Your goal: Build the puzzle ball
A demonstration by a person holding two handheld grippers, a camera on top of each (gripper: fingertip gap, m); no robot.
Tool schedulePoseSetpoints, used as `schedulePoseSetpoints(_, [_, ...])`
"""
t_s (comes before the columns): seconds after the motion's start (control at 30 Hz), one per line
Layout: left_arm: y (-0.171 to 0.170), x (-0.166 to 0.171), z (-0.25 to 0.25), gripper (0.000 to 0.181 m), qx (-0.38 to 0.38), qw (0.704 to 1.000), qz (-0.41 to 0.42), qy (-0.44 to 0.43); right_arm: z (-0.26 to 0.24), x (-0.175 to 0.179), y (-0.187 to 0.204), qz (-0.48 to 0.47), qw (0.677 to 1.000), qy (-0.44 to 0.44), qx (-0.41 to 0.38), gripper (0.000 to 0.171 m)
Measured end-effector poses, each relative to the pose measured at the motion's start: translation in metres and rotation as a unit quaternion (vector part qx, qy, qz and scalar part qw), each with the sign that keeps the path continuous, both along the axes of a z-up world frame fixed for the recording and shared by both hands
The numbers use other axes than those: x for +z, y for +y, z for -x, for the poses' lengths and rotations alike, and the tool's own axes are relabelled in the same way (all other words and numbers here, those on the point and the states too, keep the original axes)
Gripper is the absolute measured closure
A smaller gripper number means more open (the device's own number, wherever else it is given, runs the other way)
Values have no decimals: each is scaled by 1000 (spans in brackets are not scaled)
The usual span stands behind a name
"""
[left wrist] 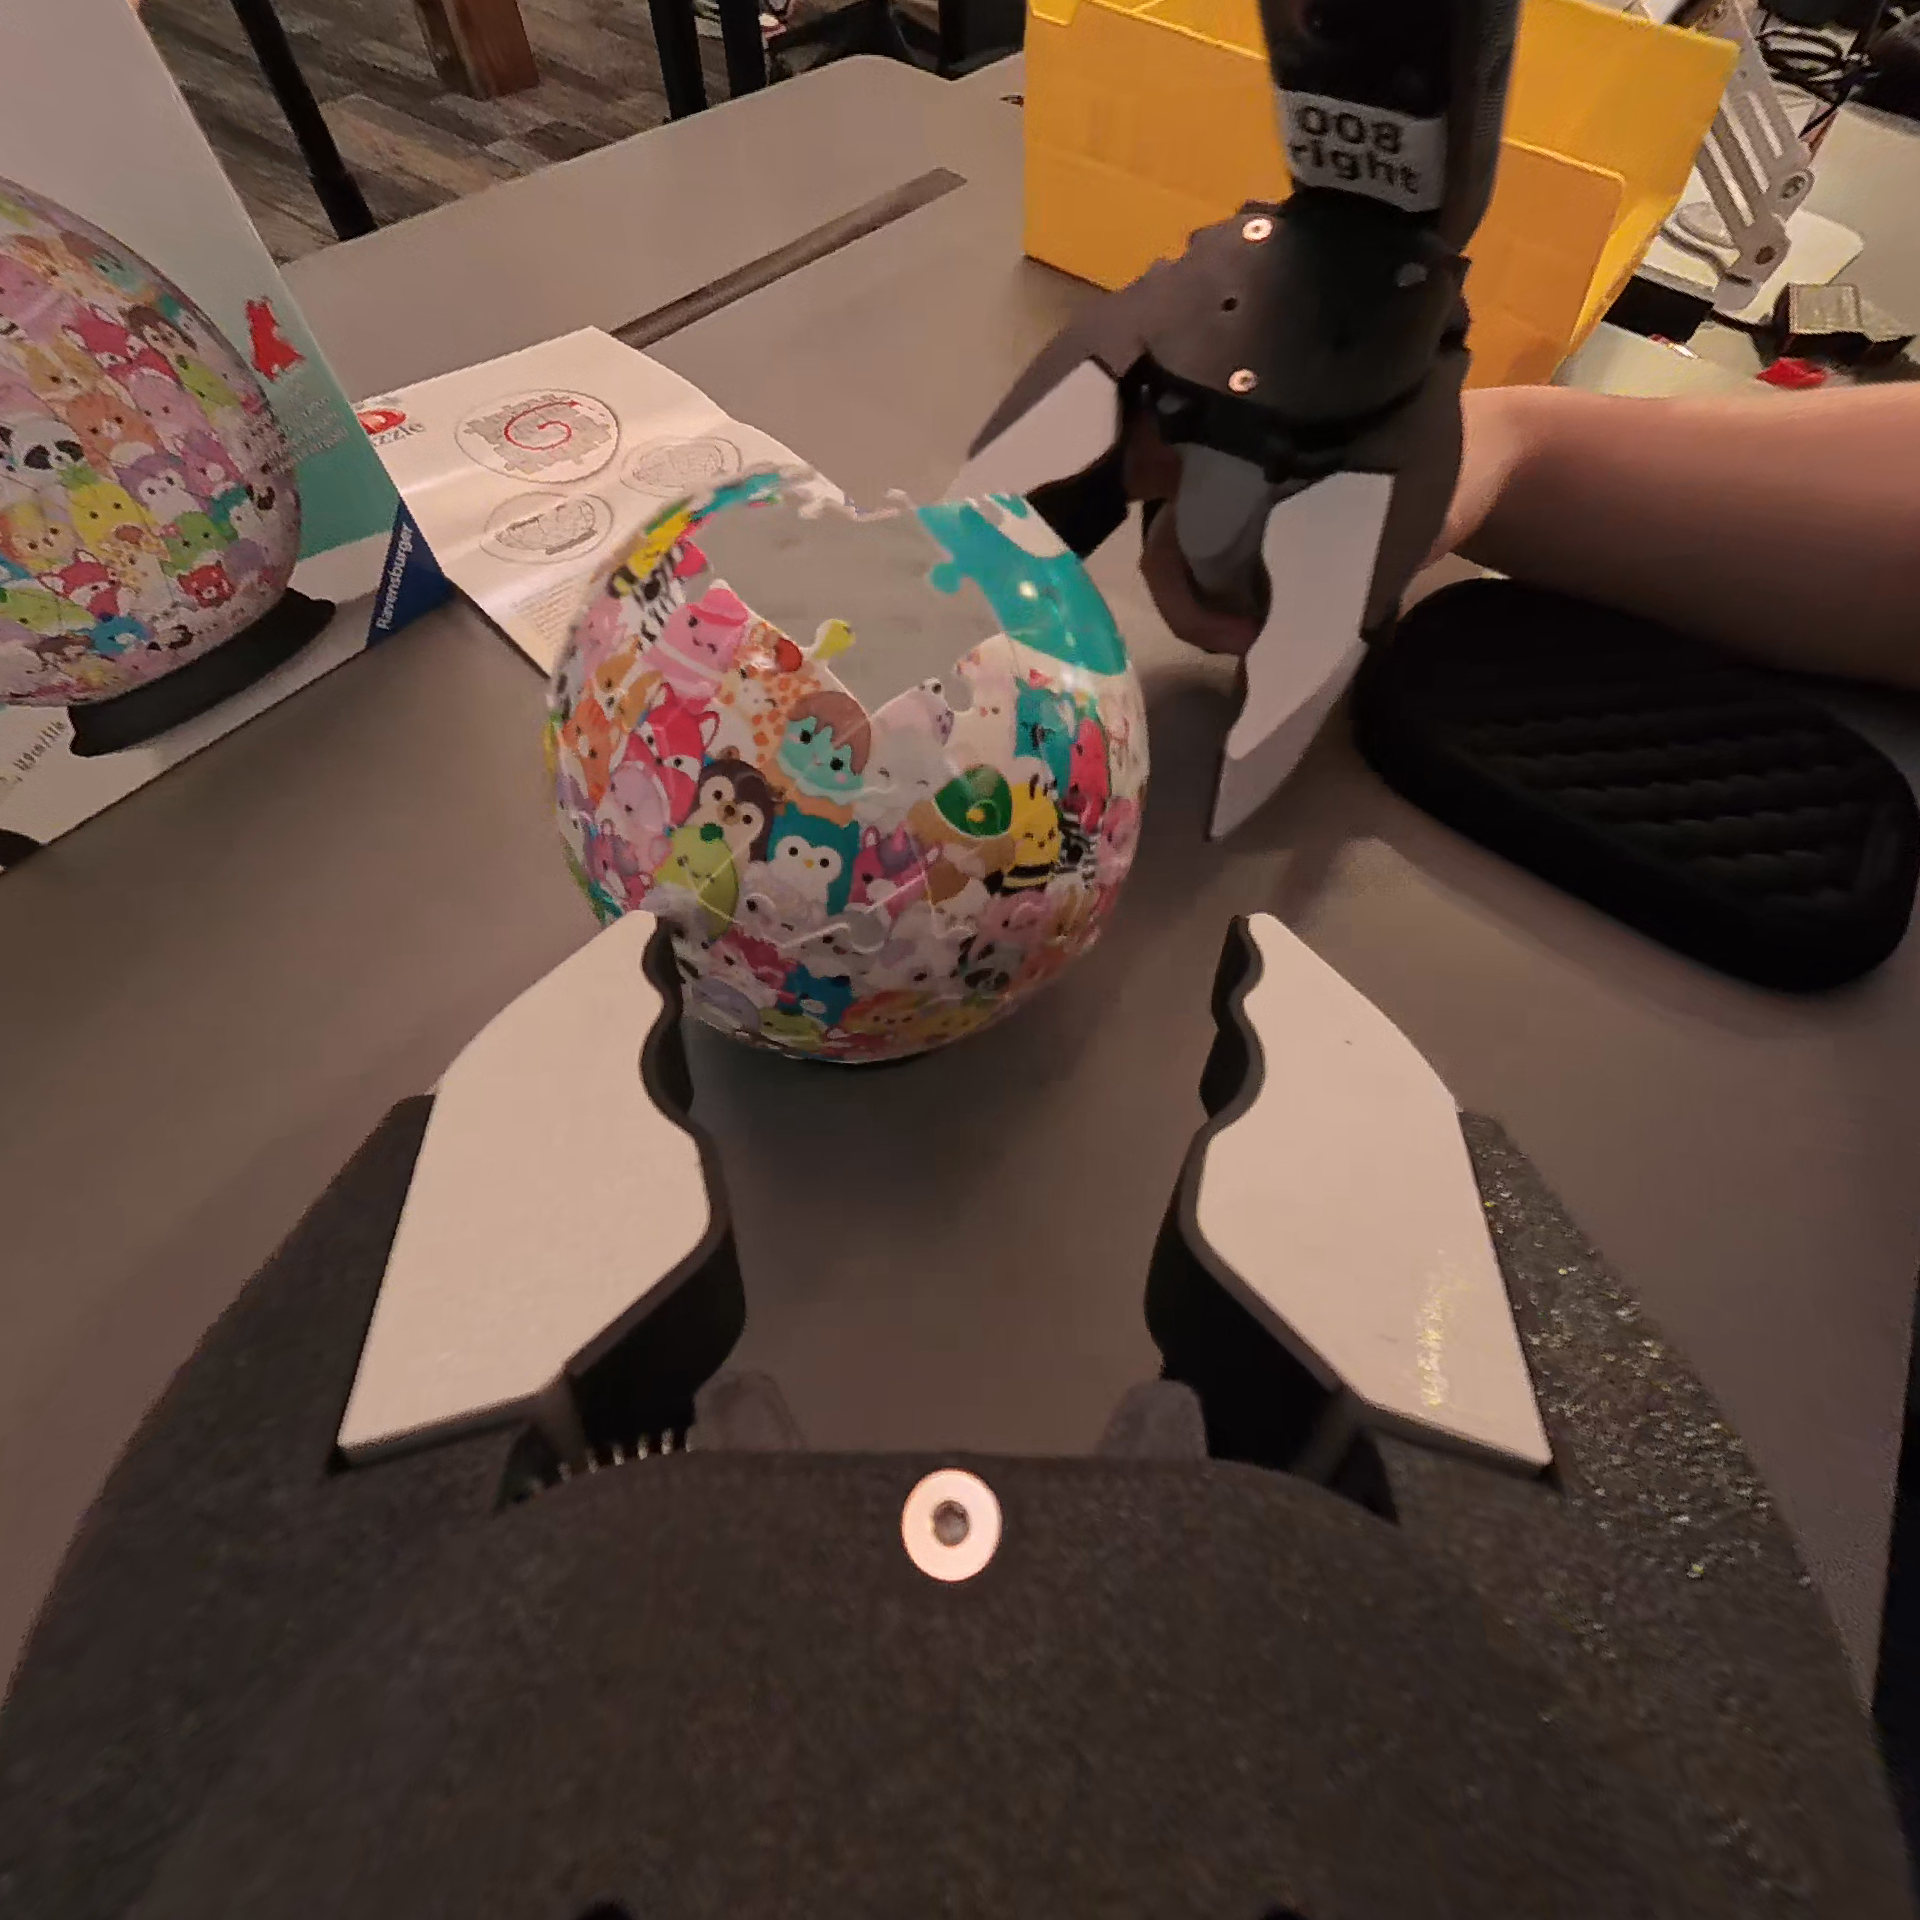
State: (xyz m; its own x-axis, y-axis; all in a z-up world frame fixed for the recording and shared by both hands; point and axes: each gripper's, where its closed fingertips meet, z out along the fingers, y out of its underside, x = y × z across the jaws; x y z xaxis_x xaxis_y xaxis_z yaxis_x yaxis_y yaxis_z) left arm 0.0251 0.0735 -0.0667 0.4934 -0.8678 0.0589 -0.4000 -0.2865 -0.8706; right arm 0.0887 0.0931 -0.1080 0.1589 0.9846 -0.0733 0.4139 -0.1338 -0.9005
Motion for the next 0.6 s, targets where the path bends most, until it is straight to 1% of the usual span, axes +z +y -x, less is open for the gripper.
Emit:
schedulePoseSetpoints(0.13, [11,0,-1,80,-30,1000,1,0,-1,-3,-12,8,999,-20,-35,67])
schedulePoseSetpoints(0.27, [18,0,-3,75,-77,997,10,-3,0,-5,-25,18,998,-29,-58,67])
schedulePoseSetpoints(0.33, [21,2,-5,72,-100,995,12,-11,1,-8,-34,34,997,-34,-57,71])
schedulePoseSetpoints(0.4, [25,3,-6,72,-106,994,20,-25,-1,-9,-37,29,997,-41,-59,74])
schedulePoseSetpoints(0.5, [28,-1,6,69,-72,997,23,-10,-16,-6,-24,-20,995,-76,-67,74])
schedulePoseSetpoints(0.53, [28,0,12,66,-50,999,11,-1,-21,-1,-21,-29,995,-76,-57,75])
schedulePoseSetpoints(0.6, [26,6,20,64,-6,1000,-28,12,-29,16,-20,-36,997,-68,-11,82])
